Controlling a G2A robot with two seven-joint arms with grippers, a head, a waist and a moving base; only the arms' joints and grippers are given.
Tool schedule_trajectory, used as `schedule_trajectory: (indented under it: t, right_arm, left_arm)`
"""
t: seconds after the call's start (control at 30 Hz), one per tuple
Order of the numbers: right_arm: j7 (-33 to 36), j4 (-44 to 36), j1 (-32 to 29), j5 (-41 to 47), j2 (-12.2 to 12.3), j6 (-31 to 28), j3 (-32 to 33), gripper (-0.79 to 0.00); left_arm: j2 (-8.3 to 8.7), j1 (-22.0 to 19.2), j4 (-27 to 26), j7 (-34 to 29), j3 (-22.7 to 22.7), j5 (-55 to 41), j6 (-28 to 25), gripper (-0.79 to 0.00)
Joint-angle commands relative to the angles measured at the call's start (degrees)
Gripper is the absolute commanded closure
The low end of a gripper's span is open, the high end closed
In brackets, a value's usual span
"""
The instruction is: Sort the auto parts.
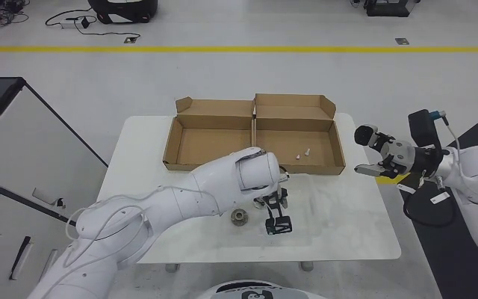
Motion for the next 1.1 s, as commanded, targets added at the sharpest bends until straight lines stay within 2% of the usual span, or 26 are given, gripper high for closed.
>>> schedule_trajectory:
  t: [0.0,0.4,0.6,0.9,1.03,1.07]
  right_arm:
    - [0.0,0.0,0.0,-0.01,0.0,0.0,0.0,-0.785]
    - [0.0,0.0,0.0,-0.01,0.0,0.0,0.0,-0.785]
    - [0.0,0.0,0.0,-0.01,0.0,0.0,0.0,-0.785]
    - [0.0,0.0,0.0,-0.01,0.0,0.0,0.0,-0.785]
    - [0.0,0.0,0.0,-0.01,0.0,0.0,0.0,-0.785]
    - [0.0,0.0,0.0,-0.01,0.0,0.0,0.0,-0.785]
  left_arm:
    - [-0.34,0.16,0.46,0.0,0.0,0.49,0.0,-0.563]
    - [-1.67,-1.05,2.44,0.0,0.0,1.36,0.0,-0.557]
    - [-2.08,0.18,3.87,0.01,0.0,2.97,0.0,-0.542]
    - [-2.75,1.01,5.55,0.01,0.0,4.23,0.0,-0.48]
    - [-2.76,0.85,6.1,0.01,0.0,4.03,0.0,-0.403]
    - [-2.73,0.83,6.22,0.01,0.0,4.06,0.0,-0.406]
